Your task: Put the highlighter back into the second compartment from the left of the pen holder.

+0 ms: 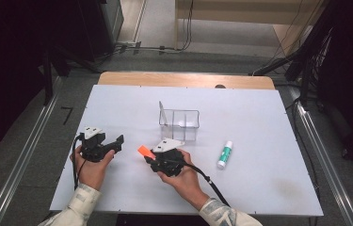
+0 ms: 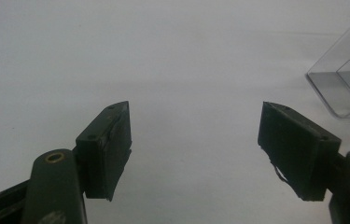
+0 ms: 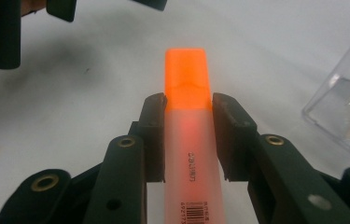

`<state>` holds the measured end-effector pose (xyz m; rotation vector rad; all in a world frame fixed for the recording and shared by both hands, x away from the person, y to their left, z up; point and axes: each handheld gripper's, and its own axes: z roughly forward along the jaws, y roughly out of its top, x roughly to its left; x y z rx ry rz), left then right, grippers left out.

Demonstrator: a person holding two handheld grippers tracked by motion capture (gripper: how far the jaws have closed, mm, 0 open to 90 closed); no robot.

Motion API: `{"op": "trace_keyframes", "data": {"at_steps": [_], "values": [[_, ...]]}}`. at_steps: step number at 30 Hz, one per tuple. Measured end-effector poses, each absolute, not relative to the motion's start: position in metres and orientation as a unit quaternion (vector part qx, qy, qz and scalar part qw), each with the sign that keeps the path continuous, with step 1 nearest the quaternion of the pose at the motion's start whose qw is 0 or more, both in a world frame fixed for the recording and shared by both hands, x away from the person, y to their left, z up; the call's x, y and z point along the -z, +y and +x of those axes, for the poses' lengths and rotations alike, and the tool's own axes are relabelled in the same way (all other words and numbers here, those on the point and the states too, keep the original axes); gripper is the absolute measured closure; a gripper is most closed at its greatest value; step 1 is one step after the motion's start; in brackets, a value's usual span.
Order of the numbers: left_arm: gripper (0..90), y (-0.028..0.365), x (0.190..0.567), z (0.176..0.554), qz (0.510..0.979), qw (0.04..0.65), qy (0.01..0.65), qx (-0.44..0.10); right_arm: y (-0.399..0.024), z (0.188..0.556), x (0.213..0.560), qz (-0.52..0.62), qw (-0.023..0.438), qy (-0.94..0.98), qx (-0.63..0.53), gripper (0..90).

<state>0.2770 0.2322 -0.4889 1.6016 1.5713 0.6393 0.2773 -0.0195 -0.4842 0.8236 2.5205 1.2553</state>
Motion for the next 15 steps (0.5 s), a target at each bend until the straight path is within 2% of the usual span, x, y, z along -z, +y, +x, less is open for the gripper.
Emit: {"op": "trace_keyframes", "data": {"at_steps": [15], "values": [[26.0, 0.232, 0.489, 0.277, 0.632, 0.392, 0.619, -0.251, -0.049, 0.293, 0.448, 0.308, 0.124, 0.816, -0.472, 64.4]]}}
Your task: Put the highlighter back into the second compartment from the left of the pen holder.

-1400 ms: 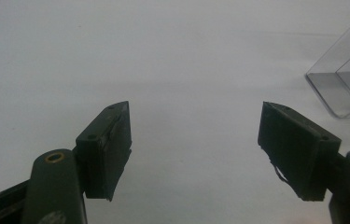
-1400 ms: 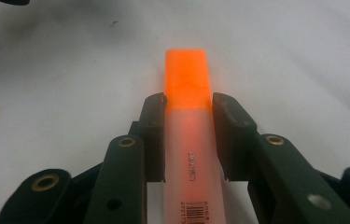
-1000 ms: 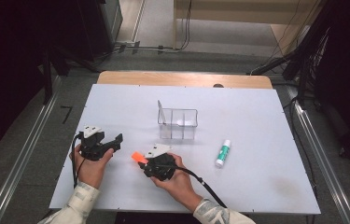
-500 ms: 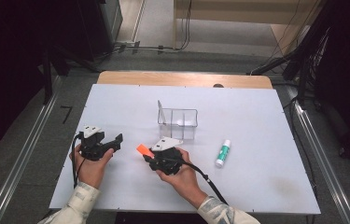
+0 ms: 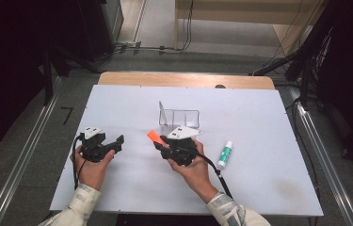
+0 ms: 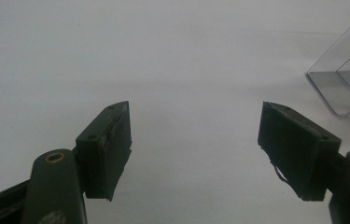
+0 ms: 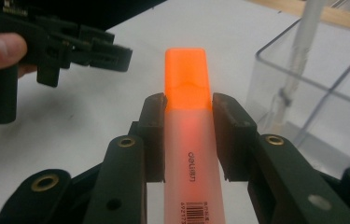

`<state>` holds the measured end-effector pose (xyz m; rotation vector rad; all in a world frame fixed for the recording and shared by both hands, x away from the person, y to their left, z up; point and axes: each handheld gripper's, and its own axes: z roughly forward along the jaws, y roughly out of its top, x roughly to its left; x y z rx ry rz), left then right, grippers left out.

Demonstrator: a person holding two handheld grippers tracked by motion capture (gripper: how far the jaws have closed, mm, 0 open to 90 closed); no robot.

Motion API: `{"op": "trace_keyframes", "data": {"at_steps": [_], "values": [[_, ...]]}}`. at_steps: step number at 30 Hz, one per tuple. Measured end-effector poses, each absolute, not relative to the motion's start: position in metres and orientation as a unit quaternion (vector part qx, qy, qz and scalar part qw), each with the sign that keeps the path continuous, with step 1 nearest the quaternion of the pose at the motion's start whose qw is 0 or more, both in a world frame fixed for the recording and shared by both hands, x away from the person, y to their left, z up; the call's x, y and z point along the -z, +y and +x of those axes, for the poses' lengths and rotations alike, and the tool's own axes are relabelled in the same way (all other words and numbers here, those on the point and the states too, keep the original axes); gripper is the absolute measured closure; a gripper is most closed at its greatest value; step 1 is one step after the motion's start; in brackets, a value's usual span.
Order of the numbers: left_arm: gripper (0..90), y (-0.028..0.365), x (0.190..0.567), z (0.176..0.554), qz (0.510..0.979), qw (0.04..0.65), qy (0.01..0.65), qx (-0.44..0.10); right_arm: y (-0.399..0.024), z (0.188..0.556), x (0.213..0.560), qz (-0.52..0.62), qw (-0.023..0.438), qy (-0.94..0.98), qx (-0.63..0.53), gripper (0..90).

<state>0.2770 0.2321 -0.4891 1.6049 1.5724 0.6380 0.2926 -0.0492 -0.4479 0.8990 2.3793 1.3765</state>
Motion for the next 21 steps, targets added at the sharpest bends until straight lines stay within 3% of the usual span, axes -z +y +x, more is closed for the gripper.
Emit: {"op": "trace_keyframes", "data": {"at_steps": [21], "values": [[26.0, 0.232, 0.490, 0.278, 0.631, 0.393, 0.620, -0.251, -0.077, 0.328, 0.419, 0.353, 0.157, 0.777, -0.496, 64.3]]}}
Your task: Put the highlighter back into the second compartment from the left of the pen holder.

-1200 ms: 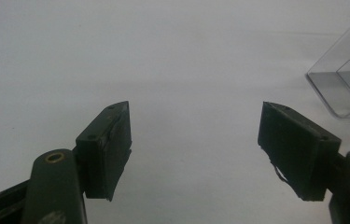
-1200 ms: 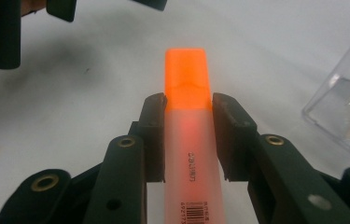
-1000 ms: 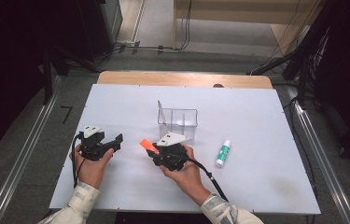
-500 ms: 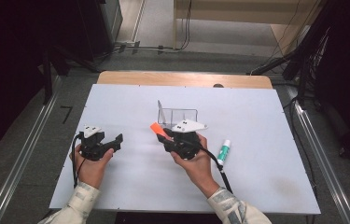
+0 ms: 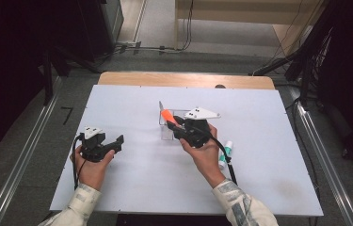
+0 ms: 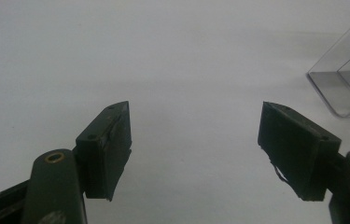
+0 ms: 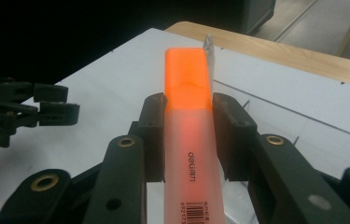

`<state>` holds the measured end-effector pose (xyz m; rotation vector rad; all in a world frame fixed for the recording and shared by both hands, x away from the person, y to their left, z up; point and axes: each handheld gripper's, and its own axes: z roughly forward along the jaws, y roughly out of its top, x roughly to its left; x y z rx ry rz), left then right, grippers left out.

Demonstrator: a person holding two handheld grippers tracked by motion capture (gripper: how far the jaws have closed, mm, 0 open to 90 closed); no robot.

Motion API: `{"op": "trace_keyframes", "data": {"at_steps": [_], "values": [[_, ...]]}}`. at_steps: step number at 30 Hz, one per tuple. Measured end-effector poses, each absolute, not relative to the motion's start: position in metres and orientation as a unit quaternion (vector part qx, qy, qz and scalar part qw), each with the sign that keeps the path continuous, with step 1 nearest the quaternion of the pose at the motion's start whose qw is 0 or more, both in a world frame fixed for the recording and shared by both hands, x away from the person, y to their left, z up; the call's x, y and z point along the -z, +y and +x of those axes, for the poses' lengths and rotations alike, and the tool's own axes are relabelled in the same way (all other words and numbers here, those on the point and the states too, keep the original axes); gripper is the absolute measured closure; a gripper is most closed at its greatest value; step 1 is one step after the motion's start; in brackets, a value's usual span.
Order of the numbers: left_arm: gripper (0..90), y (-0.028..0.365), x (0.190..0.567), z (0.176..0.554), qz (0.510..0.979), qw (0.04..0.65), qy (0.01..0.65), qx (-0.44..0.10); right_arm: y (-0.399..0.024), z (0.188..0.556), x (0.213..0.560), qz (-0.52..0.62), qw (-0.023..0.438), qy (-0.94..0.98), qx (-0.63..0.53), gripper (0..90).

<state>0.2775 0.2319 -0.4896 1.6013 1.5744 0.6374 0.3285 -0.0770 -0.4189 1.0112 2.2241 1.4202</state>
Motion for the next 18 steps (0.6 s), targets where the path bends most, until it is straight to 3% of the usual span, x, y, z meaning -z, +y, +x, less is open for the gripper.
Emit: {"op": "trace_keyframes", "data": {"at_steps": [18], "values": [[26.0, 0.232, 0.489, 0.277, 0.632, 0.393, 0.619, -0.252, -0.083, 0.368, 0.410, 0.387, 0.163, 0.756, -0.502, 64.2]]}}
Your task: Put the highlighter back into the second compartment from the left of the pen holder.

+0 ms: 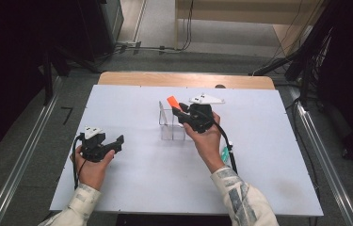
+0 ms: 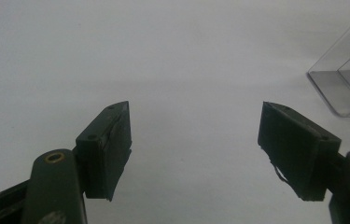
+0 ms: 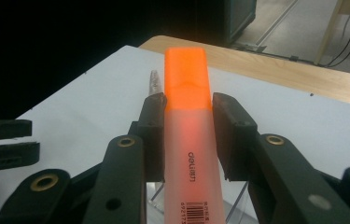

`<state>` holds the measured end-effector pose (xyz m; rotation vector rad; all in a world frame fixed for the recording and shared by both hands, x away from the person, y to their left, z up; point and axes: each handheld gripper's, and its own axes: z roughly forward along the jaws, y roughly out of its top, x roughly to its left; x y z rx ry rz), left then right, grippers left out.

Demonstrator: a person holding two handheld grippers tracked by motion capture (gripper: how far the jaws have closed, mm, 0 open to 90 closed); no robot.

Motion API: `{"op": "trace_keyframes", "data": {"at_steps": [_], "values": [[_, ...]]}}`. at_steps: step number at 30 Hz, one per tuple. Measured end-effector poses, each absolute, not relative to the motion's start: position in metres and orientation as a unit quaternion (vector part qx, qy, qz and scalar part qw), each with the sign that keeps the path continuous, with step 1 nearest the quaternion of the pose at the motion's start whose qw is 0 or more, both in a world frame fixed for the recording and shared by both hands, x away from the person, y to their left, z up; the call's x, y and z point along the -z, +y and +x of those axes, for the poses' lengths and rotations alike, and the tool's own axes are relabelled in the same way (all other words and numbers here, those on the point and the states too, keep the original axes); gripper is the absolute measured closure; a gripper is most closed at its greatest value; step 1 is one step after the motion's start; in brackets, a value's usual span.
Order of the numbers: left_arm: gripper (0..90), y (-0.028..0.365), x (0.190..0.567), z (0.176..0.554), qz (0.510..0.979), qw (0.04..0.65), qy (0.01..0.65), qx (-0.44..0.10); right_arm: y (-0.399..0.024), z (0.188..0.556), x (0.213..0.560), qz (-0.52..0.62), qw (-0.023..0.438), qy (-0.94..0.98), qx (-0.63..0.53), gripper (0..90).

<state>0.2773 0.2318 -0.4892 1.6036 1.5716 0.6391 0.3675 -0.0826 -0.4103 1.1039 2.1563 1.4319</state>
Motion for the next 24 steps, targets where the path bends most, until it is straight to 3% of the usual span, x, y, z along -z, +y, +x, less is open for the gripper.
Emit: {"op": "trace_keyframes", "data": {"at_steps": [24], "values": [[26.0, 0.232, 0.489, 0.277, 0.632, 0.391, 0.621, -0.251, -0.073, 0.393, 0.417, 0.403, 0.152, 0.751, -0.501, 64.0]]}}
